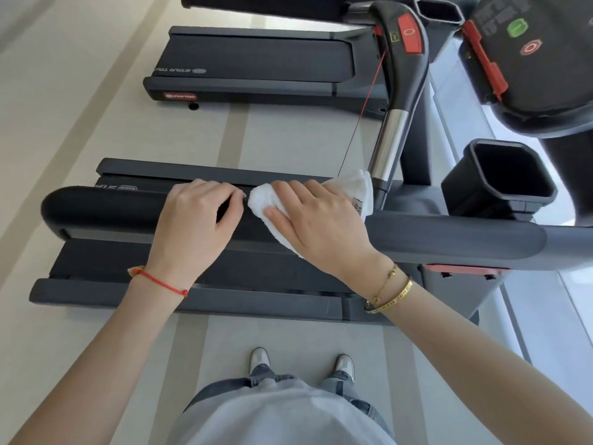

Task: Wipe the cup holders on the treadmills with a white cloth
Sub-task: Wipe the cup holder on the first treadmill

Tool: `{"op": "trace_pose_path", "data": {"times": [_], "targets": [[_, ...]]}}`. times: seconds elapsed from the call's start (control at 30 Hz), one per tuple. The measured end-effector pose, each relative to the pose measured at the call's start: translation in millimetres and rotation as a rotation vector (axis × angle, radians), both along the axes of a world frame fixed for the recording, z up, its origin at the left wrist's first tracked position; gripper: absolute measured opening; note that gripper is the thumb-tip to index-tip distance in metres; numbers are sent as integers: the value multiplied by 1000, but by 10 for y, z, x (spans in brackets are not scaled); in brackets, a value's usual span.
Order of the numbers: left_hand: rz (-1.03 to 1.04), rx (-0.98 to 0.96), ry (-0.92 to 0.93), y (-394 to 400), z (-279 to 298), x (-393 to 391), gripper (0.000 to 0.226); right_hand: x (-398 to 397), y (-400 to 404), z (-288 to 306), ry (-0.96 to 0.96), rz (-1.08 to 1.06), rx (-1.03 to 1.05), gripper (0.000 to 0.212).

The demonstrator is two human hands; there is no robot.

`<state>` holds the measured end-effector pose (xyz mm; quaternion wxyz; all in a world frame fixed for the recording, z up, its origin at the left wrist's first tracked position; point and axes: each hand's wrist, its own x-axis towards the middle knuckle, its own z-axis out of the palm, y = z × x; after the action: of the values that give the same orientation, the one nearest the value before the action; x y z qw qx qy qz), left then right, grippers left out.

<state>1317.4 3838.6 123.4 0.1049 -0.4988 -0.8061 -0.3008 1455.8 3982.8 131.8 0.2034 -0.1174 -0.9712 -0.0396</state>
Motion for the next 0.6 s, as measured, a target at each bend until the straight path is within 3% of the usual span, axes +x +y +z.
{"op": "trace_pose_path", "data": {"times": [0.23,0.47,0.6], "targets": [[-25,12,17,-188,-32,-211,28,-53,-83,29,5,-46,-51,45],[5,-7,51,-168,-31,-163,28,126,11,213,-105,-46,-394,47],[13,-17,43,-170,-39,-151,29,253,170,205,-117,-11,-198,51]]}}
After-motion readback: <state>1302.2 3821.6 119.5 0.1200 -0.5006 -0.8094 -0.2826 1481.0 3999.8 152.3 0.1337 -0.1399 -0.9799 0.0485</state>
